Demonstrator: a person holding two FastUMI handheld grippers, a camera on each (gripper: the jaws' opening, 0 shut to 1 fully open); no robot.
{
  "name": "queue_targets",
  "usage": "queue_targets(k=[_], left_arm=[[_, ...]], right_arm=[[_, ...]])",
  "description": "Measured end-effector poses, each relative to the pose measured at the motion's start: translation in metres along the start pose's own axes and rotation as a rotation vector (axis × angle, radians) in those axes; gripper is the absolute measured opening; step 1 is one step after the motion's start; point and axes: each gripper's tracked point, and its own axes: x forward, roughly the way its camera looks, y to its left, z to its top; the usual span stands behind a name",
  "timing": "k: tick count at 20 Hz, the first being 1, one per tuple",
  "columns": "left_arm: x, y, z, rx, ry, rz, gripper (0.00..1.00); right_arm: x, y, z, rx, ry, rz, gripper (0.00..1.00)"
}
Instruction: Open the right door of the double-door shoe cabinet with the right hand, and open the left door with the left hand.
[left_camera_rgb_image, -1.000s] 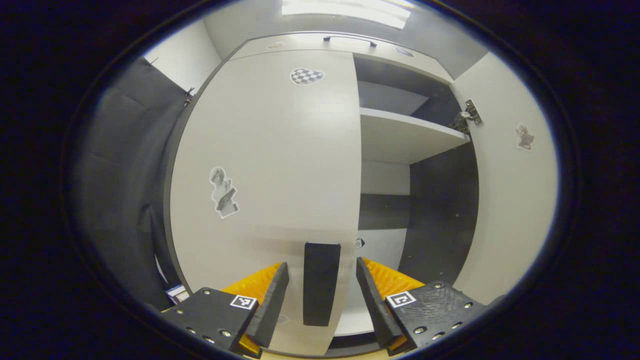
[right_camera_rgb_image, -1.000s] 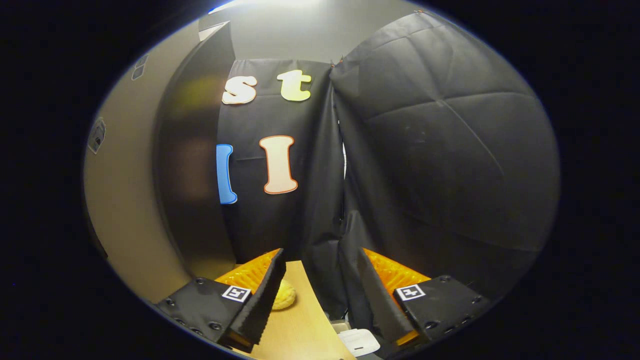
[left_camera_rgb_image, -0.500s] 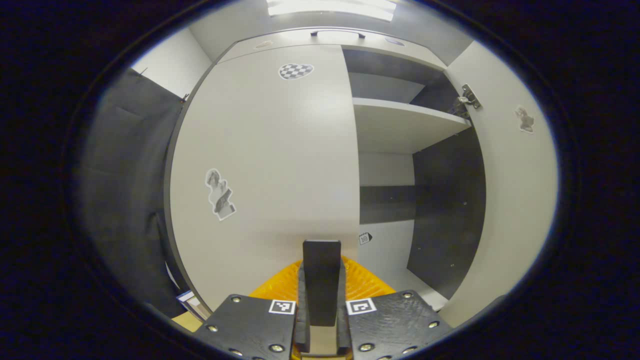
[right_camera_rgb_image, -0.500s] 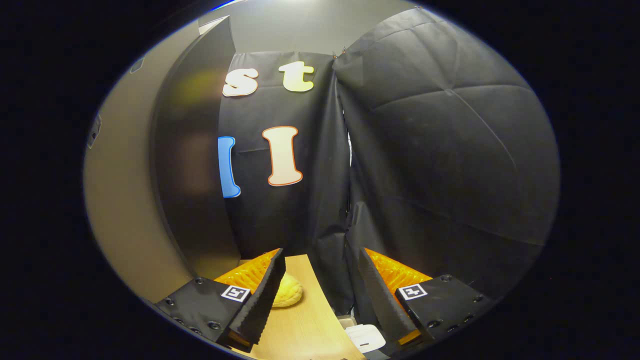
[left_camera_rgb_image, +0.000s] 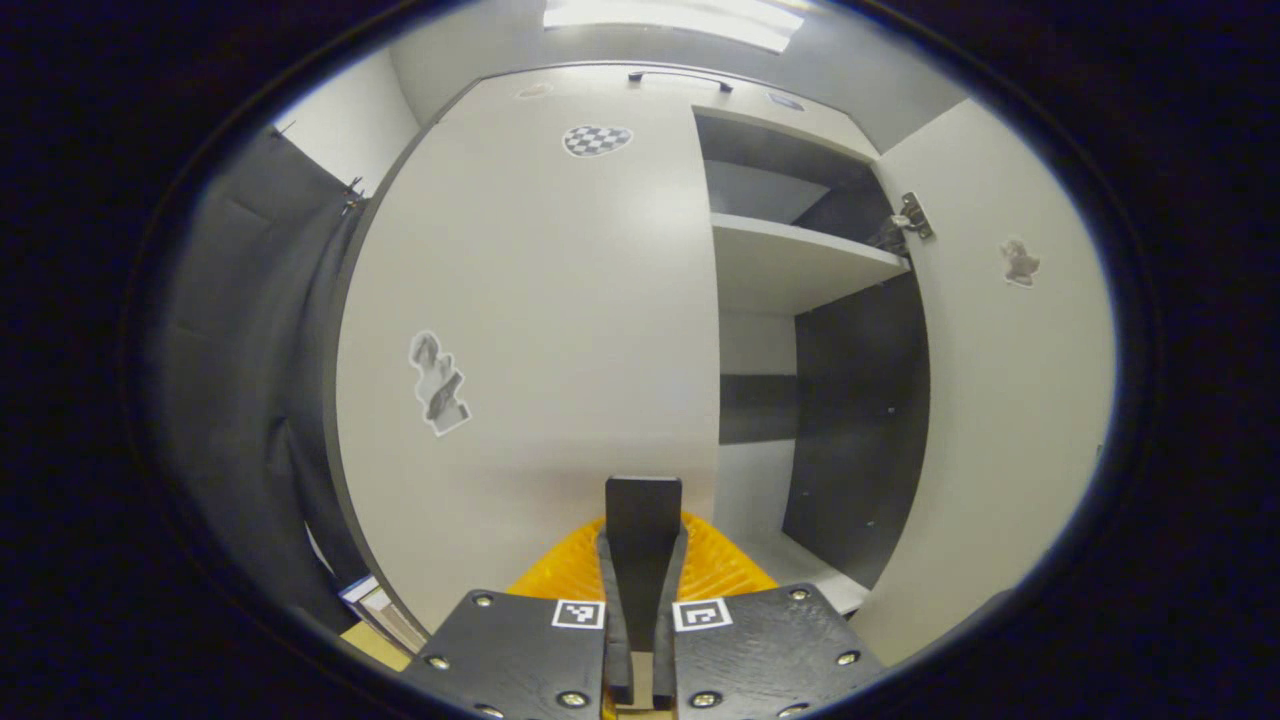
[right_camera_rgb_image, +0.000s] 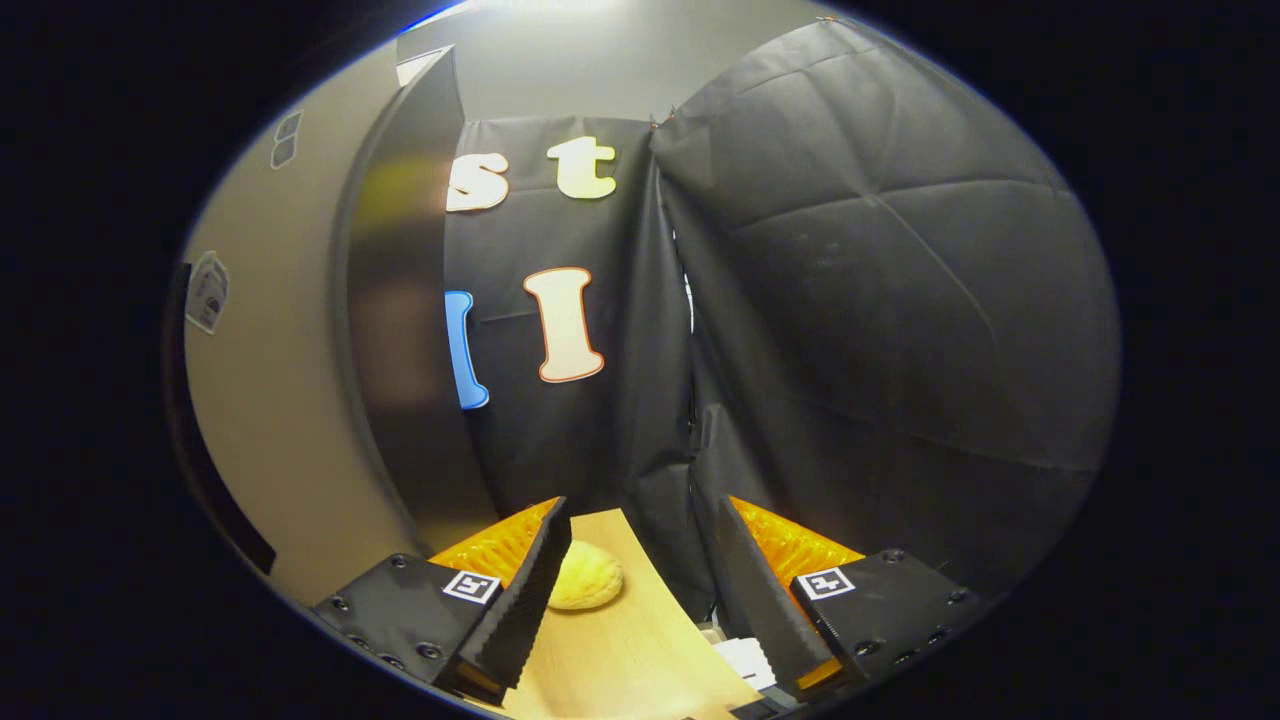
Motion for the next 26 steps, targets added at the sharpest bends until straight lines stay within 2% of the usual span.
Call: queue_targets(k=[12,16,20,26], left_arm=[[-0.035,0.005,0.011,-0.035,-0.009,-0.234,0.1],[-0.041,0.01,0.015,-0.04,-0.02,-0.302,0.1],[-0.054,0.014,0.016,-0.049,-0.04,-0.364,0.1],[-0.077,0.027,0.019,-0.044,-0.053,-0.378,0.1]], right_arm=[[-0.121,0.029,0.003,-0.037,-0.027,-0.142,0.92],[-0.154,0.051,0.0,-0.074,-0.032,-0.152,0.92],[-0.166,0.072,-0.021,-0.149,0.012,-0.156,0.92],[-0.18,0.116,-0.036,-0.14,0.022,-0.105,0.92]])
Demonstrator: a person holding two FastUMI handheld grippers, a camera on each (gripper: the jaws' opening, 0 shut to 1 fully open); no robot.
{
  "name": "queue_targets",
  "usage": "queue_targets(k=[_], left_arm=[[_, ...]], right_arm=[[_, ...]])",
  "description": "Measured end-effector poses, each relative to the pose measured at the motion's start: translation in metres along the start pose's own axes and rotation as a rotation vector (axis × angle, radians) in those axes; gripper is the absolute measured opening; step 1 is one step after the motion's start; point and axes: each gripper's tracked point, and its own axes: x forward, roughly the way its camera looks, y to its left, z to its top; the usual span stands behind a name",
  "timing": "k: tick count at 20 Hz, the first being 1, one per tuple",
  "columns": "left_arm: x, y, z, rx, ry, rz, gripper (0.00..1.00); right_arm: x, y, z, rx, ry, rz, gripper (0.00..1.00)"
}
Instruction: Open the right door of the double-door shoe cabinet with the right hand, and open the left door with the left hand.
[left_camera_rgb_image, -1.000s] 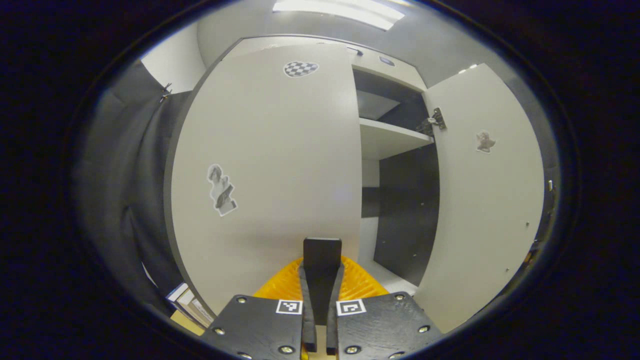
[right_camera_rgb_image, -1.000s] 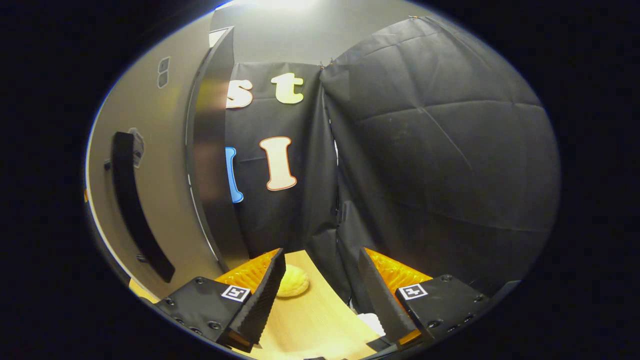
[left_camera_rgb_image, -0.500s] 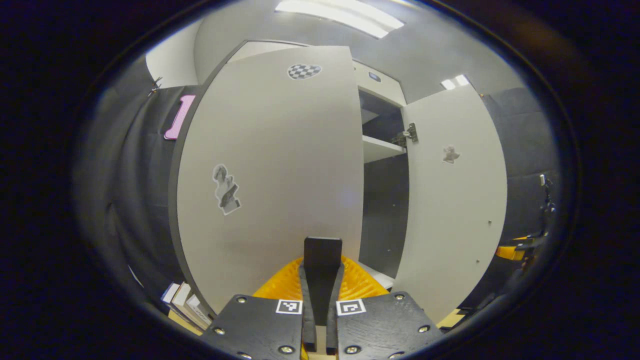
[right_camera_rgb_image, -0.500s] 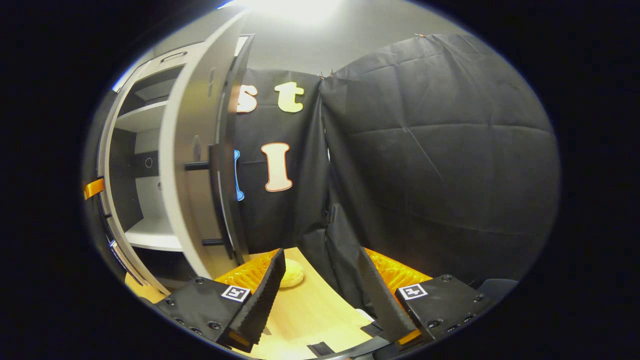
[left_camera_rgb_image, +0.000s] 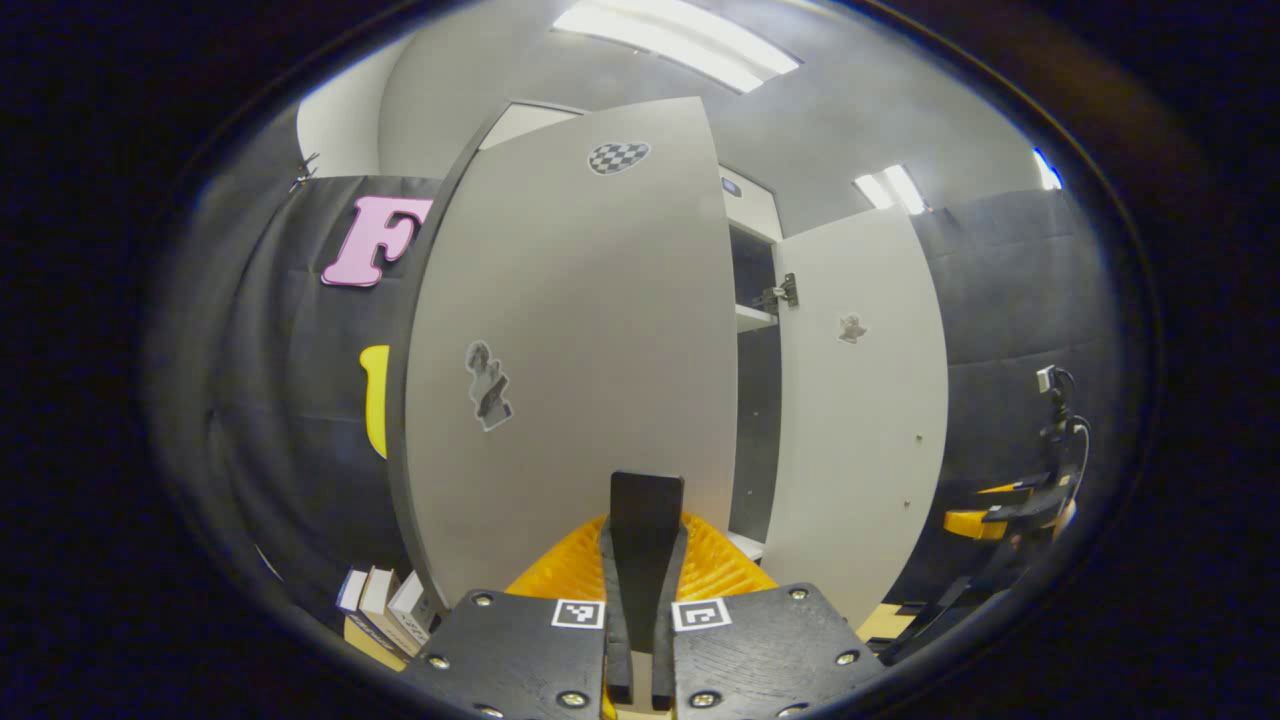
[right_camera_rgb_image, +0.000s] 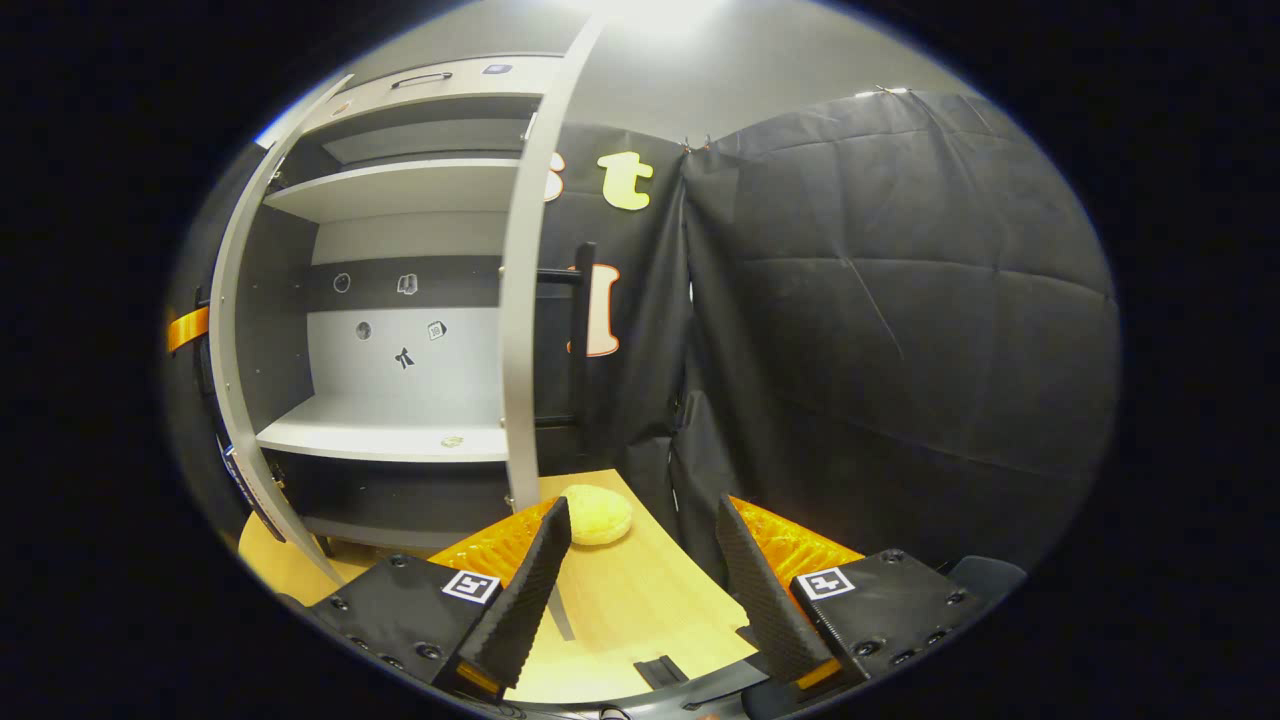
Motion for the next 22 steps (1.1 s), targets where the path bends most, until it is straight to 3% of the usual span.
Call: queue_targets(k=[2,3,11,15,16,18,20,22], left_arm=[[-0.007,0.006,0.001,0.005,-0.002,0.012,0.1],[-0.011,0.01,0.0,0.004,0.002,0.021,0.1],[-0.034,0.042,0.001,0.016,0.007,0.144,0.09],[-0.046,0.075,0.002,0.047,-0.001,0.262,0.08],[-0.048,0.088,-0.008,0.048,0.035,0.302,0.07],[-0.07,0.113,-0.014,0.029,0.059,0.391,0.07],[-0.047,0.092,-0.013,-0.115,0.024,0.278,0.04],[-0.057,0.083,-0.009,-0.067,0.032,0.309,0.01]], right_arm=[[0.002,0.013,0.002,0.002,-0.009,0.015,0.92],[0.005,0.018,0.005,0.006,-0.017,0.023,0.87],[0.009,0.067,0.003,0.051,-0.04,0.107,0.87],[0.01,0.094,-0.001,0.018,-0.04,0.169,0.87],[0.008,0.1,0.0,0.02,-0.039,0.184,0.92],[0.005,0.11,0.002,0.035,-0.041,0.212,0.87],[0.002,0.115,0.005,0.031,-0.045,0.228,0.87],[-0.003,0.121,0.006,0.004,-0.046,0.243,0.87]])
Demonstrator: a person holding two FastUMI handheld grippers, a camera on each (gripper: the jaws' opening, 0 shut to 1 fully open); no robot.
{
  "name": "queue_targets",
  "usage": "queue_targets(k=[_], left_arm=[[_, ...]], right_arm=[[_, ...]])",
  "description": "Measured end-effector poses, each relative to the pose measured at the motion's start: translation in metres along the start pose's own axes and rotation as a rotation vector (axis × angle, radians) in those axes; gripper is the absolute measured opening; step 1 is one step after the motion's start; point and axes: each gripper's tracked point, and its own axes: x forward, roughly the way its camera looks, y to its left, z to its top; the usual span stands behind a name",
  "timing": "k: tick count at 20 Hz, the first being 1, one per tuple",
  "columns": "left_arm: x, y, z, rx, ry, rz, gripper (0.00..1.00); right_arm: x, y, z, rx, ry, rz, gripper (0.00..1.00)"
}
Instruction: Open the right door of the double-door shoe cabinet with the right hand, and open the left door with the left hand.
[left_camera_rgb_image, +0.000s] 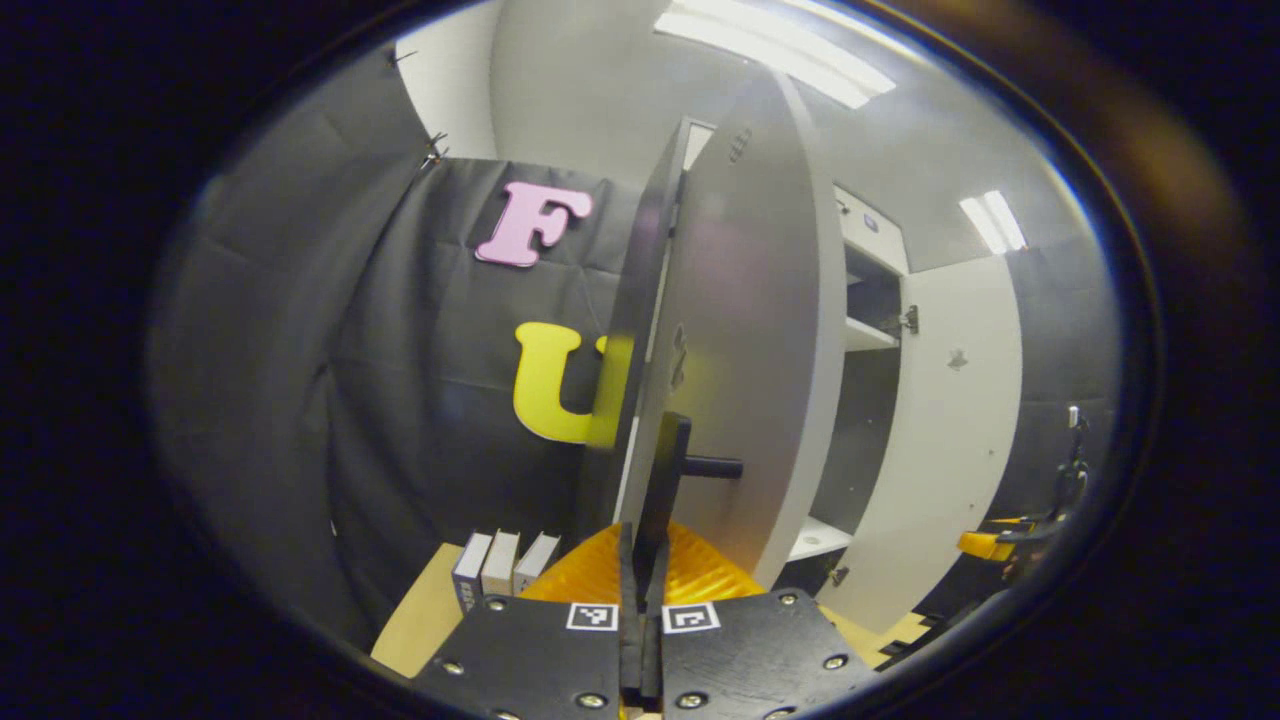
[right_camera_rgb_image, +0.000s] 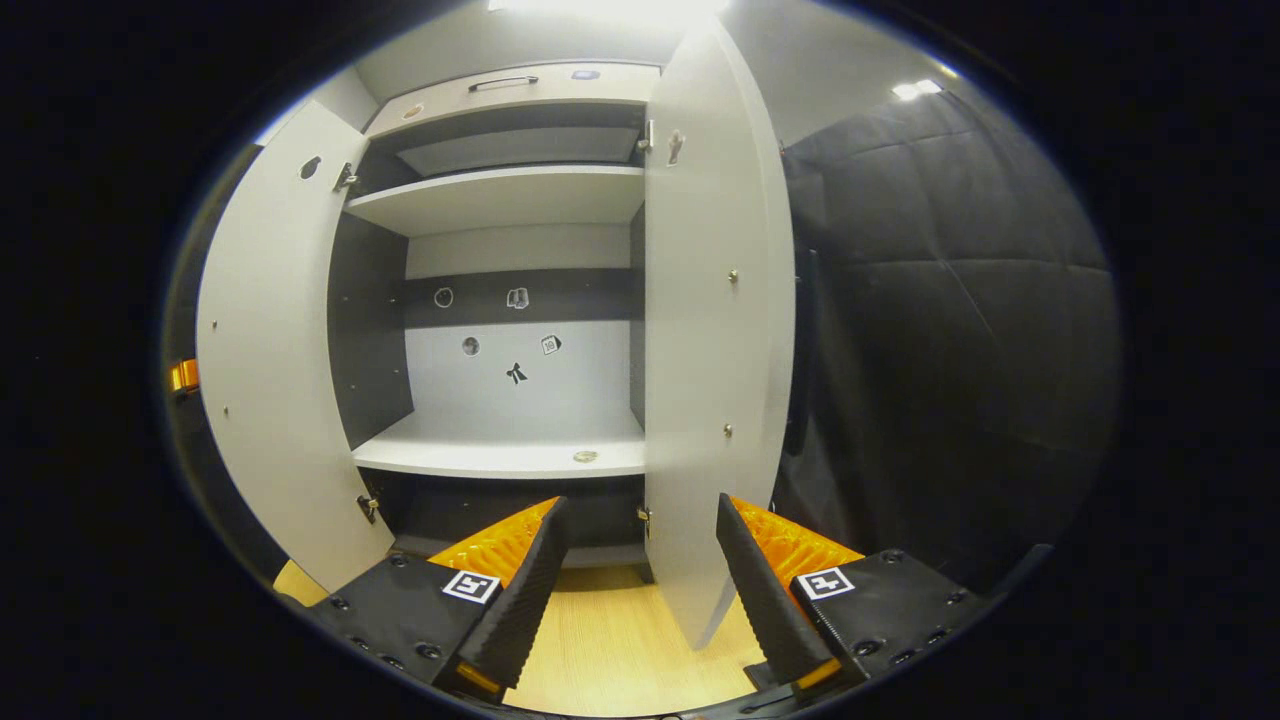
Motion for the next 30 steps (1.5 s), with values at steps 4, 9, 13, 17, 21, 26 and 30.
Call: queue_targets(k=[4,9,13,17,21,26,30], left_arm=[[-0.012,0.005,0.0,0.075,0.014,0.027,0.01],[-0.054,0.019,0.013,0.012,0.002,0.156,0.01],[-0.095,0.012,0.029,0.024,-0.039,0.29,0.01],[-0.124,-0.037,0.039,0.086,-0.082,0.33,0.1],[-0.125,-0.103,0.03,0.169,-0.076,0.332,0.3],[-0.115,-0.179,0.015,0.142,-0.06,0.27,0.74],[-0.108,-0.219,0.011,0.179,-0.061,0.216,0.93]], right_arm=[[0.002,0.025,0.005,-0.035,-0.012,0.074,0.87],[0.019,0.038,0.012,0.009,0.001,0.2,0.87],[0.016,0.026,0.019,0.0,-0.001,0.279,0.92],[0.011,0.015,0.031,0.001,-0.011,0.347,0.92],[-0.007,-0.001,0.044,-0.043,-0.058,0.393,0.92],[-0.025,-0.033,0.058,-0.093,-0.126,0.42,0.92],[-0.026,-0.063,0.062,-0.07,-0.125,0.407,0.92]])
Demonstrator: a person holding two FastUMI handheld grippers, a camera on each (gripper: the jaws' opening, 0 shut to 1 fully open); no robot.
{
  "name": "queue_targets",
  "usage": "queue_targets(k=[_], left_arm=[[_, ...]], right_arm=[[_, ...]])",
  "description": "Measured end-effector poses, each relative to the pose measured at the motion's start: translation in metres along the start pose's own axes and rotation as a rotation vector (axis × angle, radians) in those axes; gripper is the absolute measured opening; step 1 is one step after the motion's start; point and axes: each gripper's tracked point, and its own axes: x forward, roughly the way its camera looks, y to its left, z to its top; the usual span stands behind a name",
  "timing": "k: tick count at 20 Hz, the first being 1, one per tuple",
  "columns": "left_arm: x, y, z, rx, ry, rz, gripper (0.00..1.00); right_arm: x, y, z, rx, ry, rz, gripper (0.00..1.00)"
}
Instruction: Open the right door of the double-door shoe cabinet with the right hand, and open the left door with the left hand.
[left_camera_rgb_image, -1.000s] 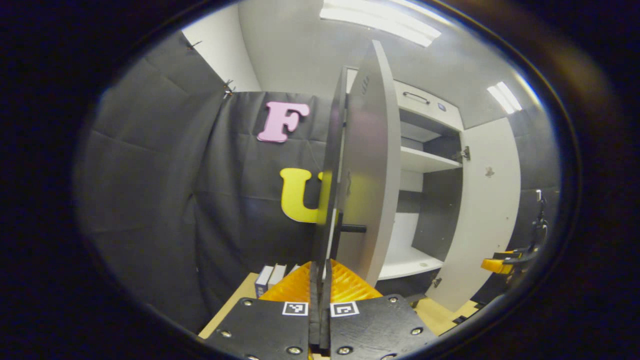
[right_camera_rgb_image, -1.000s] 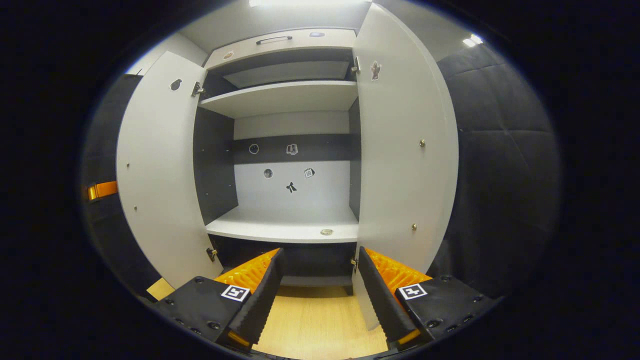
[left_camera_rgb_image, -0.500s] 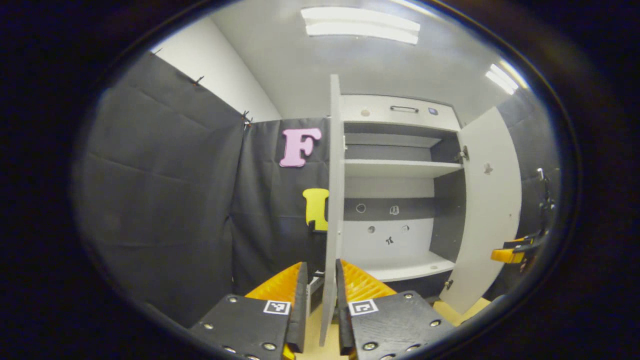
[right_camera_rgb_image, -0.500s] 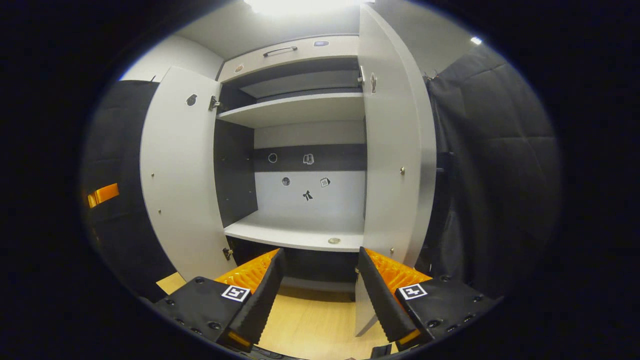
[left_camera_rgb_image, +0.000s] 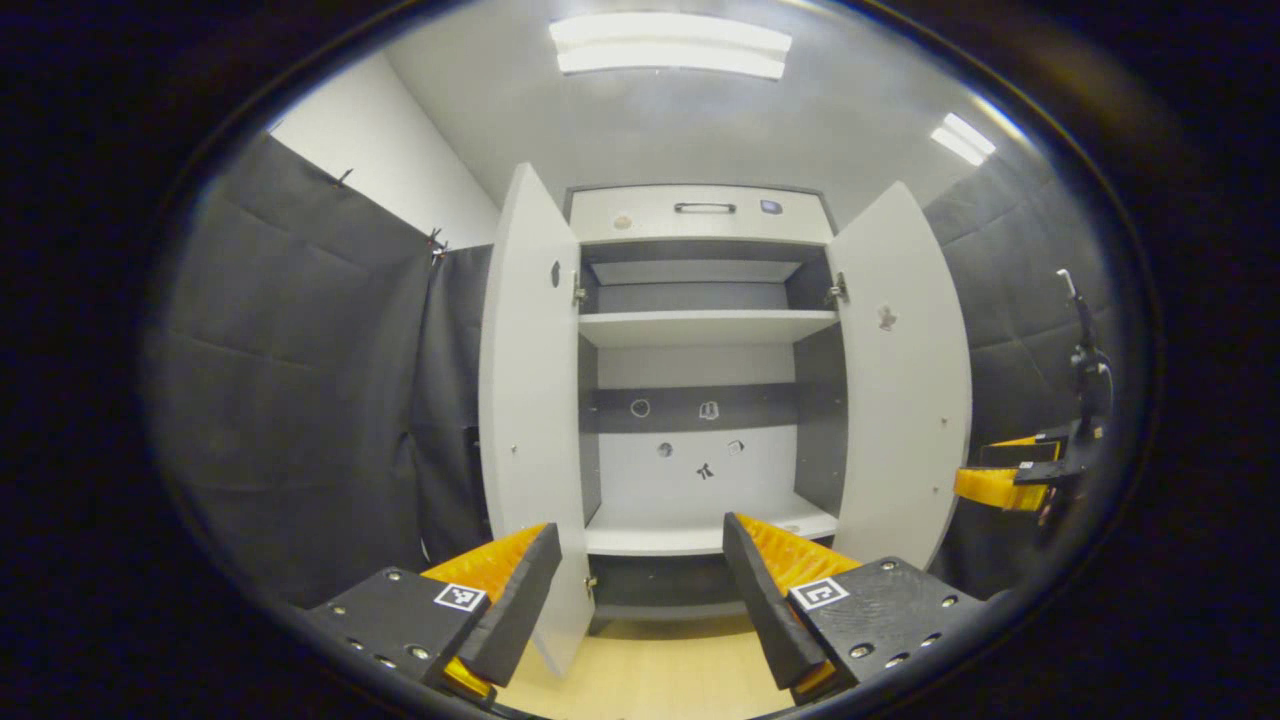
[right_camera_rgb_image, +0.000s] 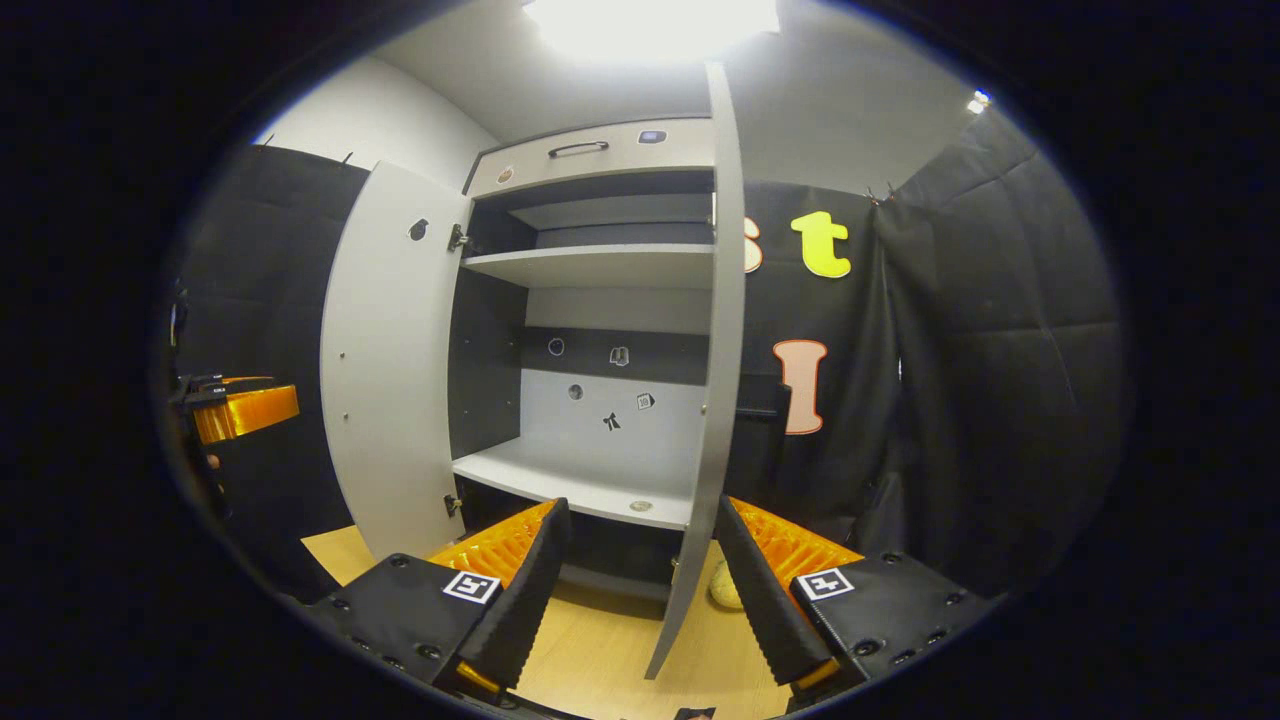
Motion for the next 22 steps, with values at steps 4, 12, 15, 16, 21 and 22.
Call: queue_targets(k=[4,12,15,16,21,22], left_arm=[[0.009,-0.025,-0.009,-0.018,0.018,-0.056,0.93],[0.016,-0.019,-0.025,-0.047,0.038,-0.087,0.93],[0.026,0.001,-0.029,-0.057,0.048,-0.079,0.93],[0.029,0.006,-0.028,-0.054,0.046,-0.079,0.94],[0.037,0.019,-0.027,-0.024,0.04,-0.081,0.94],[0.038,0.02,-0.026,-0.026,0.038,-0.088,0.94]], right_arm=[[0.001,-0.026,-0.006,0.118,0.031,-0.06,0.92],[0.023,-0.041,0.002,0.125,0.014,-0.179,0.92],[0.038,-0.027,0.004,0.117,0.006,-0.179,0.92],[0.041,-0.022,0.005,0.11,0.003,-0.174,0.92],[0.057,0.0,0.009,0.062,-0.003,-0.165,0.92],[0.06,0.003,0.01,0.061,-0.002,-0.172,0.92]])
